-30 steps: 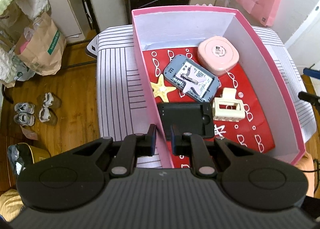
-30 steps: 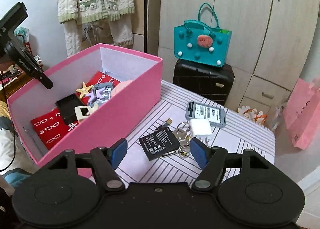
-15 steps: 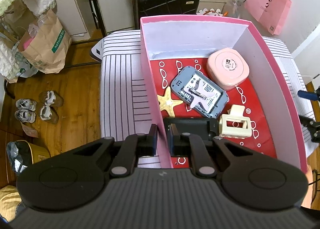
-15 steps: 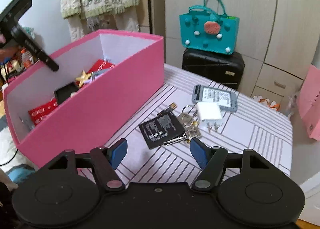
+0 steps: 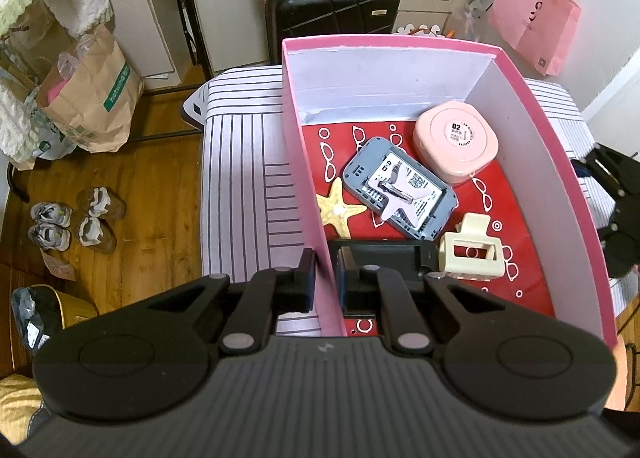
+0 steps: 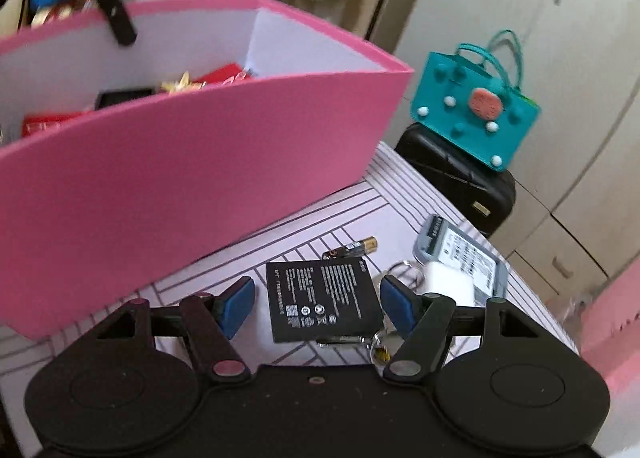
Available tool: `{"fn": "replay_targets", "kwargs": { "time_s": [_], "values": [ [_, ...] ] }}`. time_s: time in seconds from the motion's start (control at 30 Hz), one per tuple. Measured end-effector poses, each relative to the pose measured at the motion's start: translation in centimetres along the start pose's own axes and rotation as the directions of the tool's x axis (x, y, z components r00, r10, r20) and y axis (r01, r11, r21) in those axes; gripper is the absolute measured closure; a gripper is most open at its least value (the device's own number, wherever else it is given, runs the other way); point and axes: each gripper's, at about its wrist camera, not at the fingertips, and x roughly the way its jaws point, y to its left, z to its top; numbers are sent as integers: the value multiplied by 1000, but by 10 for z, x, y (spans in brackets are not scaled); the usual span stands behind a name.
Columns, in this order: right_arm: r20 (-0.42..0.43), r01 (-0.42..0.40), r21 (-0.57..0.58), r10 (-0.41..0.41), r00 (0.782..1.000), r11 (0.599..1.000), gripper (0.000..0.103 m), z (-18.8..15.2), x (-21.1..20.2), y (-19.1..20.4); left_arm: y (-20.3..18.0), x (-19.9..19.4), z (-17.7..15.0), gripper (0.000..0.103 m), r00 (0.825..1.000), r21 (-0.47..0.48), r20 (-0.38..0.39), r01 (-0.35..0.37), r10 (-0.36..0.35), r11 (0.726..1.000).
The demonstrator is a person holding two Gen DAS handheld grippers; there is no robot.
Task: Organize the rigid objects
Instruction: 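Return the right gripper to the table and grasp the black battery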
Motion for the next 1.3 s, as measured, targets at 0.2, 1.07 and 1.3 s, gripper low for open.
{"fn": "replay_targets", "kwargs": {
  "time_s": [0.2, 1.07, 1.3],
  "values": [
    [-36, -44, 89, 47, 998, 995, 24, 9, 10, -17, 0, 1, 2, 92, 1000, 16, -10, 3, -3, 1000],
    [2, -68, 342, 72, 997, 937, 33, 25, -54, -47, 7, 8, 24, 92, 1000, 17, -16, 12, -12, 1000],
    [24, -79, 303, 76, 997, 950, 32, 67, -83, -51, 8, 8, 24, 92, 1000, 10, -9, 11, -11, 1000]
  ]
}}
